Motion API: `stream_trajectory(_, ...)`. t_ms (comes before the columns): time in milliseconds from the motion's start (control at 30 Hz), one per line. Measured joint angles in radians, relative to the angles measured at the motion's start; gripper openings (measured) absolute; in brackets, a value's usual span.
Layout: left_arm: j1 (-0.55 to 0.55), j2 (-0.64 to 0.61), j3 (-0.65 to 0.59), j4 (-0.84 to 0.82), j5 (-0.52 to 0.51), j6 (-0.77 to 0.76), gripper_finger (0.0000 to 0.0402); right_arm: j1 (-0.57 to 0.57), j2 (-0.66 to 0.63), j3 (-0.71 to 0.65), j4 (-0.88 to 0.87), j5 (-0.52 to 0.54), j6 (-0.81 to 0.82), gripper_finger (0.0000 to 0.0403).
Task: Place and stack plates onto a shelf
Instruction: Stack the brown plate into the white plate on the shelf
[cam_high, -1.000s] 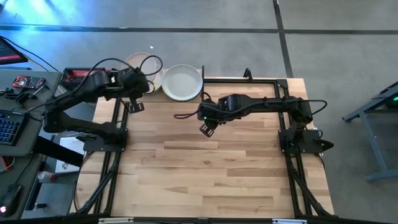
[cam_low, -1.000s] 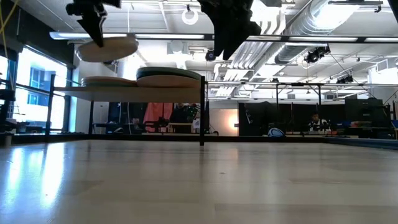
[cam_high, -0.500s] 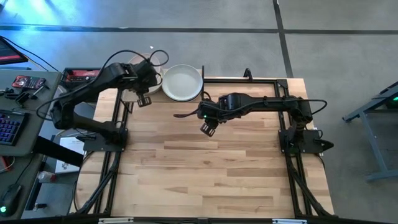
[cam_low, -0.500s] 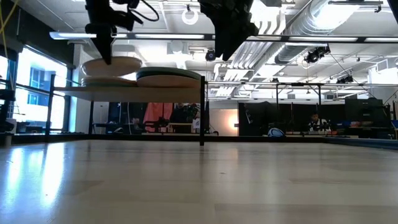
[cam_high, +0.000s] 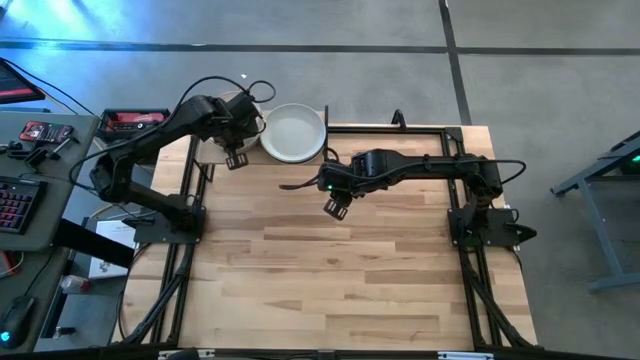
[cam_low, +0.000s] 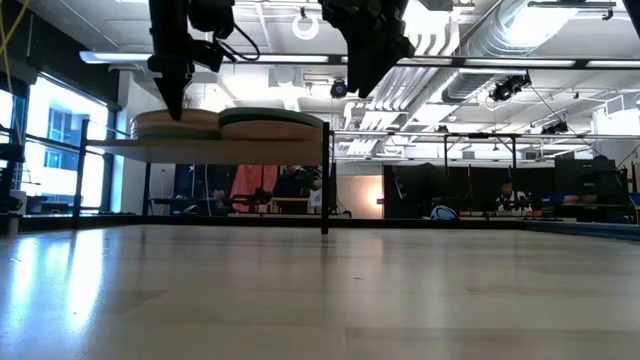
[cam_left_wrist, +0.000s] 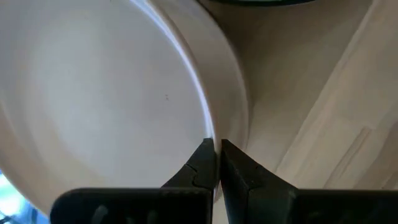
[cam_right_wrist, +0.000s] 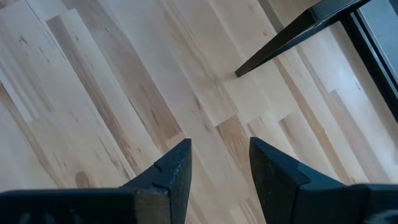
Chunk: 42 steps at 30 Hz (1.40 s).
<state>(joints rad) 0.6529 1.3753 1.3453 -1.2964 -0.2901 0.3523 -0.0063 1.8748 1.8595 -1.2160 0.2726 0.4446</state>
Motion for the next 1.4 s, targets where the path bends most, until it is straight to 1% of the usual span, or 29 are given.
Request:
stream_trajectory(200, 0.009, 0.019, 0.000, 0.000, 0.048, 0.000, 0.0001, 0.000, 0.000, 0.000, 0.000, 0.000, -0.008, 0.0138)
stream_trajectory(533, 0.008, 0.038, 0.000, 0.001, 0.042, -0.002, 0.0003, 0.000, 0.000, 0.000, 0.000, -0.006, -0.020, 0.0138)
stream_trajectory(767, 0.008, 0.038, 0.000, 0.001, 0.040, -0.010, 0.0028, 0.000, 0.000, 0.000, 0.000, -0.014, -0.020, 0.0138)
stream_trajectory(1000, 0.008, 0.038, 0.000, 0.002, 0.037, -0.039, 0.0069, 0.000, 0.000, 0.000, -0.006, -0.014, -0.020, 0.0138)
stream_trajectory(1133, 0.008, 0.038, 0.000, 0.000, 0.017, -0.099, 0.0088, 0.000, 0.000, 0.000, -0.018, -0.014, -0.020, 0.0138)
stream_trajectory(1233, 0.008, 0.034, 0.000, -0.028, 0.011, -0.129, 0.0096, 0.000, 0.000, 0.000, -0.021, -0.014, -0.020, 0.0138)
stream_trajectory(1400, 0.008, 0.034, 0.000, -0.101, 0.019, -0.142, 0.0095, 0.000, 0.000, 0.000, -0.021, -0.014, -0.027, 0.0138)
